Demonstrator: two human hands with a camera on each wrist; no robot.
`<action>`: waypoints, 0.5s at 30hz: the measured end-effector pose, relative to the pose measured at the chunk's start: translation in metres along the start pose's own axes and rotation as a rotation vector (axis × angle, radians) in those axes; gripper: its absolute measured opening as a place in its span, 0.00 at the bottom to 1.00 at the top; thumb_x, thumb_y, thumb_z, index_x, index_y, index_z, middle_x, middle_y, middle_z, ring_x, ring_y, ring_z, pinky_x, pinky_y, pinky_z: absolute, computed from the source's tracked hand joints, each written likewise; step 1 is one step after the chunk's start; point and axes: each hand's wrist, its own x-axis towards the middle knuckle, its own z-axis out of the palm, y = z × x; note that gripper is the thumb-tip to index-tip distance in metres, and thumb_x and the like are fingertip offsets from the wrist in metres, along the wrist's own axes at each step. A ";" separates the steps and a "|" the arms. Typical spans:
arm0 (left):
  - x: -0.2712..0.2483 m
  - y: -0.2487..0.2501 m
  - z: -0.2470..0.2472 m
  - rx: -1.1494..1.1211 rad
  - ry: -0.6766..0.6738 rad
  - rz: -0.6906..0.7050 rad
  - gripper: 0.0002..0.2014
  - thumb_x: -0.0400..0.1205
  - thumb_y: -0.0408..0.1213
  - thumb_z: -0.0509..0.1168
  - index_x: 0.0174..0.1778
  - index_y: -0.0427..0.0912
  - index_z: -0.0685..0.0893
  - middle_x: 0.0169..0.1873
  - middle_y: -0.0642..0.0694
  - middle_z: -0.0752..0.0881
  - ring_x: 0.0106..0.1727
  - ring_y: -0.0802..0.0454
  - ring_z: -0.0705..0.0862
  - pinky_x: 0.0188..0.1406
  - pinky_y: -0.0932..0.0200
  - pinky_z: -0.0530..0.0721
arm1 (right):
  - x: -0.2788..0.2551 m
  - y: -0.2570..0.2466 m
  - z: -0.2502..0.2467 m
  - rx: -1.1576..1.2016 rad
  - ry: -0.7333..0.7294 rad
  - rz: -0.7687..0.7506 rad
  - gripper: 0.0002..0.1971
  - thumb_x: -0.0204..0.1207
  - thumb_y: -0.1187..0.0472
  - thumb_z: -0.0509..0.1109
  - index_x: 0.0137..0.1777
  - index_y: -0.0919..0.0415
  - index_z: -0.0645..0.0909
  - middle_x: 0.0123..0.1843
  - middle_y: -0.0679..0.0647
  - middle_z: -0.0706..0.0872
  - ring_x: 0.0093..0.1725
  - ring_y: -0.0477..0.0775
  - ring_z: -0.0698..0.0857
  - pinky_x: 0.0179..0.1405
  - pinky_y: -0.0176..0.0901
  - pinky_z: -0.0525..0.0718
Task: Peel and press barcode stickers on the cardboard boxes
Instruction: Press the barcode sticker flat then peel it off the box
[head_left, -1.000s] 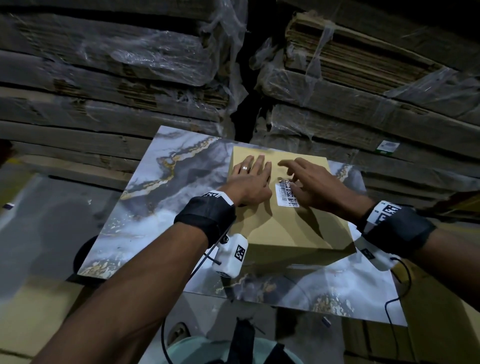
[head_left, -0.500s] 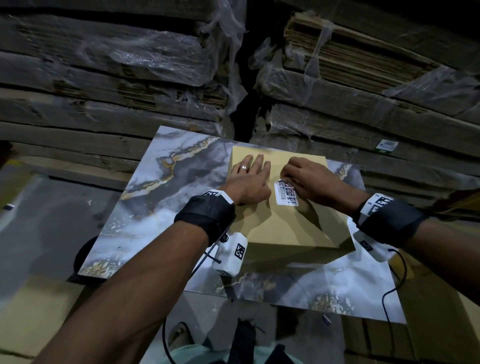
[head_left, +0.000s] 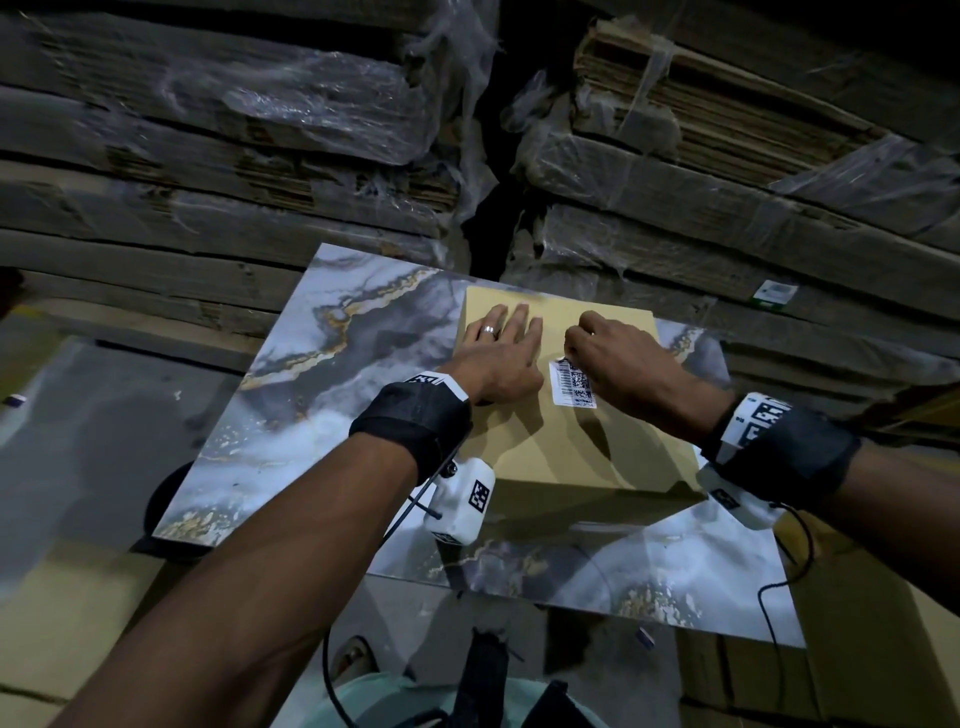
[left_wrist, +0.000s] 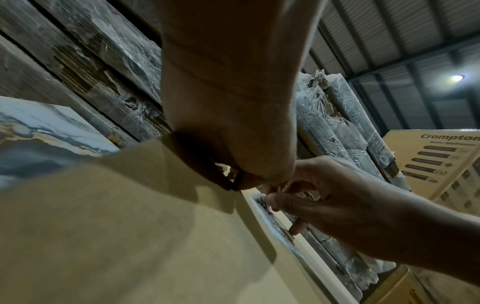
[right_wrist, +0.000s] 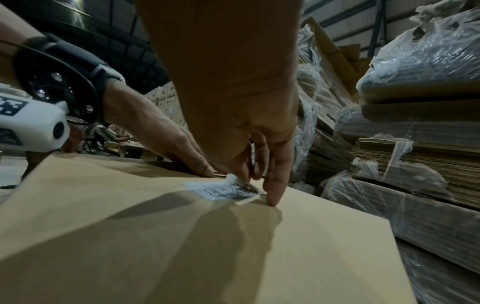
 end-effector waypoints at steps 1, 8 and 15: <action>0.001 0.000 0.001 0.001 0.002 -0.002 0.34 0.90 0.48 0.49 0.90 0.47 0.42 0.89 0.44 0.37 0.89 0.41 0.35 0.85 0.41 0.39 | -0.002 0.000 -0.001 0.041 0.021 -0.005 0.08 0.87 0.61 0.65 0.63 0.61 0.77 0.55 0.59 0.79 0.43 0.61 0.80 0.40 0.57 0.81; 0.000 0.001 0.000 0.002 0.005 0.000 0.34 0.88 0.43 0.49 0.90 0.46 0.44 0.89 0.44 0.38 0.89 0.41 0.36 0.86 0.41 0.39 | -0.007 0.018 -0.005 0.271 0.026 -0.023 0.16 0.82 0.59 0.72 0.69 0.59 0.85 0.60 0.59 0.85 0.55 0.62 0.86 0.53 0.59 0.85; -0.002 0.002 -0.001 0.009 -0.004 -0.006 0.35 0.88 0.43 0.50 0.90 0.46 0.43 0.89 0.44 0.37 0.89 0.42 0.36 0.86 0.42 0.40 | 0.002 0.020 -0.006 0.196 0.042 -0.066 0.07 0.82 0.61 0.71 0.53 0.60 0.89 0.49 0.57 0.88 0.47 0.63 0.85 0.42 0.58 0.83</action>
